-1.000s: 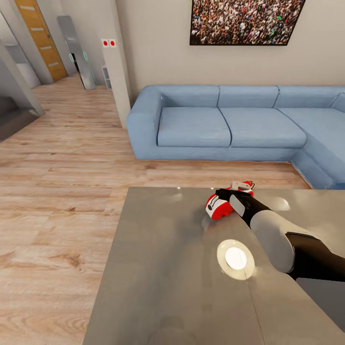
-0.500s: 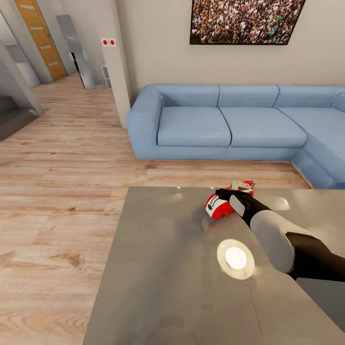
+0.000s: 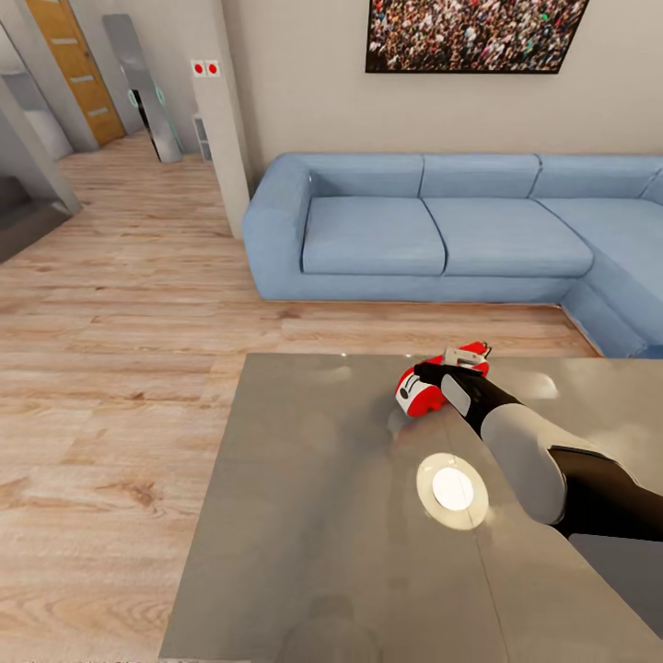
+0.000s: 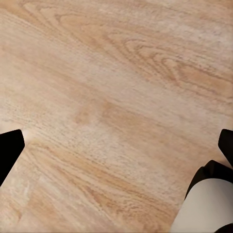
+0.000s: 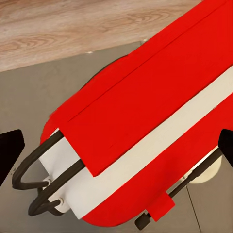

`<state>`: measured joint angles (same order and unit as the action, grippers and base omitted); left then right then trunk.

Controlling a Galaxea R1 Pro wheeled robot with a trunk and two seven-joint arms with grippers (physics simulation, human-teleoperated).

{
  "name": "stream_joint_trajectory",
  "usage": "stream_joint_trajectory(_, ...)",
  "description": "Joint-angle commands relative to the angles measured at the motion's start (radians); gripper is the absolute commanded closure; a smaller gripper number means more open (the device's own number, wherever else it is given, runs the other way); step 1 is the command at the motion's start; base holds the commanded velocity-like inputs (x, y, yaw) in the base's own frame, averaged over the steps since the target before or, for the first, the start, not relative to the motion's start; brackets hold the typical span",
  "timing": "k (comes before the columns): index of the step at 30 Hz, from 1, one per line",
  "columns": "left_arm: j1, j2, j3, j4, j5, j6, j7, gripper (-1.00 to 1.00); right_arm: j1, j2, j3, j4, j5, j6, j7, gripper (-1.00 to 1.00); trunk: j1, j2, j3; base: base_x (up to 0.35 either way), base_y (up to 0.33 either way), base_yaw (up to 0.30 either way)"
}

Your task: Turn on the radio receiver that's on the table in the living room.

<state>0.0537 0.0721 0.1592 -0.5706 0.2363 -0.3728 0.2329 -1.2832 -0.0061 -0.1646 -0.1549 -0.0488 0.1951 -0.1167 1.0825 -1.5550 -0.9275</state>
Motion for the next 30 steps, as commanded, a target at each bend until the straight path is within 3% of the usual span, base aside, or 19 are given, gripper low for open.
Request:
stream_joint_trajectory(1, 0.000, 0.000, 0.000, 0.000, 0.000, 0.000, 0.000, -1.00, 0.000, 0.000, 0.000, 0.000, 0.000, 0.000, 0.000, -1.00, 0.000, 0.000, -0.001, 0.000, 0.000, 0.000)
stream_joint_trajectory(30, 0.000, -0.001, -0.001, 0.000, 0.000, 0.000, -0.001, -1.00, 0.000, 0.001, 0.000, 0.000, 0.001, -0.002, 0.002, -1.00, 0.000, 0.000, -0.003, 0.000, 0.000, 0.000)
